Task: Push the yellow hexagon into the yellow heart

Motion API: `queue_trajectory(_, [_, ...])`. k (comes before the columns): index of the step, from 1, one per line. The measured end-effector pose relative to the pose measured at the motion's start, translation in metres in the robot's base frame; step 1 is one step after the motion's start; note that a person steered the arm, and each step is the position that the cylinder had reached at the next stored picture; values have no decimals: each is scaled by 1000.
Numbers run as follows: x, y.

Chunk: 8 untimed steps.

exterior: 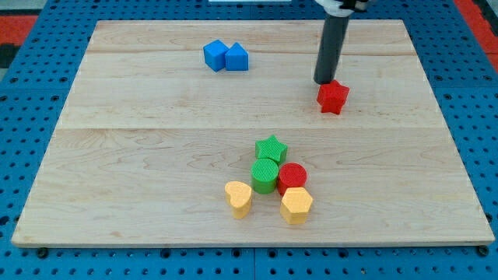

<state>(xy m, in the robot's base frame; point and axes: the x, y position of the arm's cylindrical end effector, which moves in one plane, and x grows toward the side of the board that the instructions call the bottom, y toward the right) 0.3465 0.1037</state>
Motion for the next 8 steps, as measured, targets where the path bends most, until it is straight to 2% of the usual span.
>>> queue_trajectory(2, [36, -68])
queue_trajectory(3, [97, -57])
queue_trajectory(5, [197, 4])
queue_trajectory(6, [236, 6])
queue_trajectory(7, [259, 6])
queue_trajectory(8, [259, -3])
